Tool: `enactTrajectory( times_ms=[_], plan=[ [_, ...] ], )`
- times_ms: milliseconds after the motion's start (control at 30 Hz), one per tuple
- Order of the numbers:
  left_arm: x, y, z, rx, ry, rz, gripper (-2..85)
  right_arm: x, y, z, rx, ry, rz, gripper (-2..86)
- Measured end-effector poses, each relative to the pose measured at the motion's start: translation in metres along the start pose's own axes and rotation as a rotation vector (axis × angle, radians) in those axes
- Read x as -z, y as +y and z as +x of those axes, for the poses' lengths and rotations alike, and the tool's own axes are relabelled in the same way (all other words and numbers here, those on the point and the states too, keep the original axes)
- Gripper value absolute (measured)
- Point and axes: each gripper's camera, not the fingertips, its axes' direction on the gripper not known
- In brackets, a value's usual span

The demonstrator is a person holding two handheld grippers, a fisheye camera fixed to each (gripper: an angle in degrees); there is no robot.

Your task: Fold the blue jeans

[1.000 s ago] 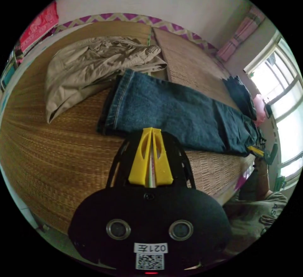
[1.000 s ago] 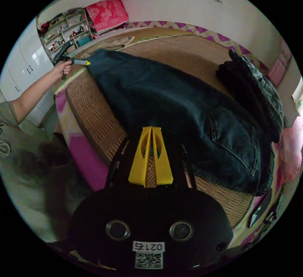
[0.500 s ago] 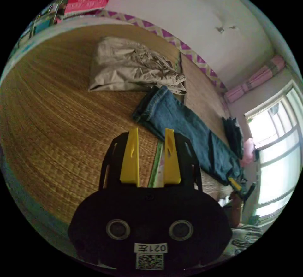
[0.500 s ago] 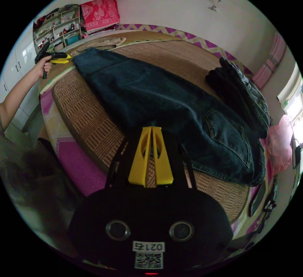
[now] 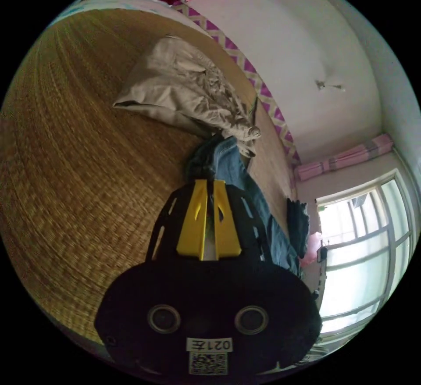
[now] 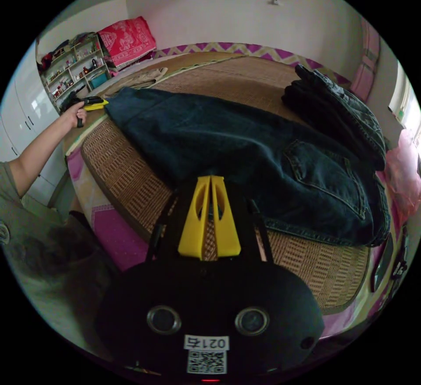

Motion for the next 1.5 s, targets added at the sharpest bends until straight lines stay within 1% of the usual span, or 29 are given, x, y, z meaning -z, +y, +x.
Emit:
enactTrajectory(
  times_ms=[100, 167, 200, 267, 300, 367, 400, 467, 500, 567, 600, 633, 667, 733, 833, 933, 1000, 1033, 1133, 1200, 1267, 1300, 1367, 1467, 1500],
  plan=[
    [0.021, 0.022, 0.06, -0.163, 0.007, 0.083, -0.8, 0.003, 0.008, 0.004, -0.011, -0.017, 0.007, -0.5],
    [0.039, 0.049, 0.132, -0.361, -0.026, 0.155, -0.9, 0.007, 0.017, 0.01, -0.02, -0.041, 0.031, -0.5],
    [0.043, 0.059, 0.152, -0.415, -0.029, 0.172, -0.9, 0.009, 0.019, 0.011, -0.015, -0.041, 0.04, -0.5],
    [0.047, 0.107, 0.237, -0.653, -0.058, 0.221, -0.8, 0.027, 0.035, 0.017, -0.032, 0.015, 0.124, -0.2],
    [0.046, 0.121, 0.257, -0.711, -0.07, 0.228, -0.8, 0.034, 0.041, 0.019, -0.046, 0.027, 0.154, 0.1],
    [0.026, 0.183, 0.336, -0.925, -0.121, 0.239, -0.8, 0.06, 0.066, 0.031, -0.11, 0.021, 0.249, 0.8],
    [0.018, 0.199, 0.353, -0.97, -0.13, 0.242, -0.8, 0.065, 0.072, 0.034, -0.126, 0.015, 0.264, 0.9],
    [-0.024, 0.26, 0.411, -1.119, -0.148, 0.217, -0.6, 0.084, 0.099, 0.043, -0.177, -0.006, 0.315, 0.7],
    [-0.037, 0.275, 0.424, -1.153, -0.151, 0.199, -0.6, 0.089, 0.106, 0.045, -0.19, -0.008, 0.324, 0.5],
    [-0.099, 0.329, 0.463, -1.248, -0.161, 0.094, -0.6, 0.1, 0.131, 0.05, -0.218, -0.007, 0.334, 1.0],
    [-0.116, 0.342, 0.47, -1.269, -0.172, 0.058, -0.6, 0.101, 0.136, 0.051, -0.22, -0.005, 0.327, 1.1],
    [-0.153, 0.365, 0.479, -1.302, -0.209, -0.023, -0.6, 0.103, 0.146, 0.051, -0.226, 0.004, 0.309, 1.3],
    [-0.192, 0.386, 0.481, -1.322, -0.251, -0.137, -0.7, 0.104, 0.156, 0.052, -0.238, 0.015, 0.296, 1.3],
    [-0.235, 0.409, 0.475, -1.314, -0.309, -0.244, -0.7, 0.105, 0.17, 0.054, -0.257, 0.013, 0.284, 1.1],
    [-0.236, 0.418, 0.481, -1.245, -0.24, -0.184, -0.6, 0.107, 0.191, 0.061, -0.298, -0.011, 0.279, 0.4],
    [-0.227, 0.434, 0.496, -1.286, -0.165, -0.122, -0.1, 0.112, 0.204, 0.074, -0.352, -0.028, 0.302, 0.4],
    [-0.241, 0.445, 0.498, -1.33, -0.151, -0.205, 0.9, 0.114, 0.207, 0.085, -0.395, -0.042, 0.325, 0.9],
    [-0.262, 0.448, 0.496, -1.321, -0.194, -0.344, 2.0, 0.116, 0.208, 0.094, -0.443, -0.041, 0.345, 2.1],
    [-0.26, 0.442, 0.492, -1.261, -0.089, -0.327, 4.1, 0.117, 0.206, 0.126, -0.602, -0.041, 0.377, 8.4],
    [-0.255, 0.435, 0.488, -1.228, 0.008, -0.352, 4.7, 0.115, 0.205, 0.15, -0.714, -0.05, 0.373, 10.5],
    [-0.248, 0.426, 0.478, -1.192, 0.119, -0.397, 3.8, 0.112, 0.202, 0.178, -0.826, -0.098, 0.387, 12.3],
    [-0.245, 0.423, 0.475, -1.184, 0.139, -0.401, 3.0, 0.111, 0.201, 0.184, -0.86, -0.102, 0.393, 12.7],
    [-0.228, 0.415, 0.46, -1.165, 0.207, -0.363, 0.4, 0.109, 0.199, 0.206, -0.992, -0.174, 0.451, 13.6],
    [-0.206, 0.408, 0.438, -1.163, 0.202, -0.315, -0.7, 0.096, 0.197, 0.228, -1.157, -0.335, 0.532, 13.6],
    [-0.202, 0.406, 0.433, -1.164, 0.204, -0.309, -0.8, 0.094, 0.194, 0.231, -1.175, -0.351, 0.542, 13.3]
  ],
)
